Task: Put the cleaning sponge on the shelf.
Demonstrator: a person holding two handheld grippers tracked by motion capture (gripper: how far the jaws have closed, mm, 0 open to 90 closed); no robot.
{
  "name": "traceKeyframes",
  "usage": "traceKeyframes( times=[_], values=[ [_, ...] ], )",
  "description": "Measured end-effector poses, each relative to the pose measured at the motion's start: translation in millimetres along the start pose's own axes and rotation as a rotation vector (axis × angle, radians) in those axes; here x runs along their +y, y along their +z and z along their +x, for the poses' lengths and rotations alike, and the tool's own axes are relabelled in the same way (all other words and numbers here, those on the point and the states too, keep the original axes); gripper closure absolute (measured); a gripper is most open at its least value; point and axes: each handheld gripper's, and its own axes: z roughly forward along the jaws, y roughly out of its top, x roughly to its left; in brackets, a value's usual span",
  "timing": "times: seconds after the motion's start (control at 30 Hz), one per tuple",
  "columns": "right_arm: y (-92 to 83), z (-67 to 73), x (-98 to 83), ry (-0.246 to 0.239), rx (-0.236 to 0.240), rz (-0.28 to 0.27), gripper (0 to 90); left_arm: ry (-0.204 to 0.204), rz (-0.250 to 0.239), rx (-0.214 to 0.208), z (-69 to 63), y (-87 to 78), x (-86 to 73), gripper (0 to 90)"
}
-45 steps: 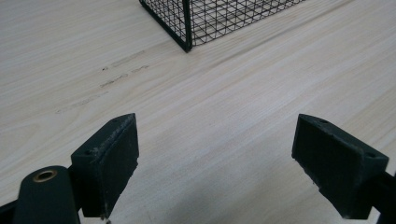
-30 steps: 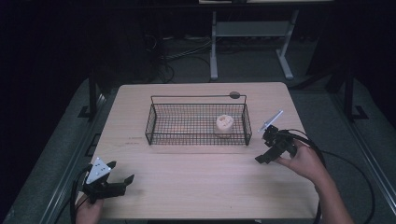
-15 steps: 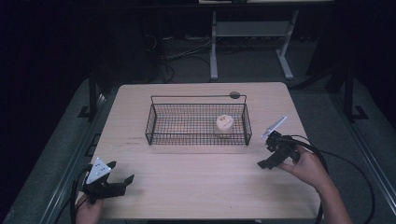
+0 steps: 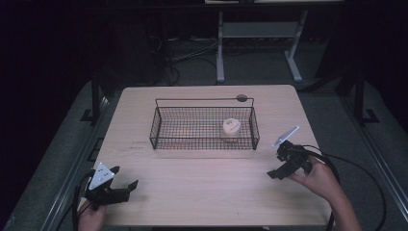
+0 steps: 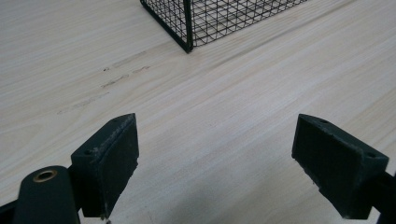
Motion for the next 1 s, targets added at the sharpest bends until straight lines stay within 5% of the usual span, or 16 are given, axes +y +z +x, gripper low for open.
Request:
traceKeyframes(
  times=[1.0],
  values=[
    [3.4,11.7,-25.5,0.012,0.016,-0.027,19.1,0.009,-0.002,-0.005,-0.9,3.4,2.5,14.0]
  ],
)
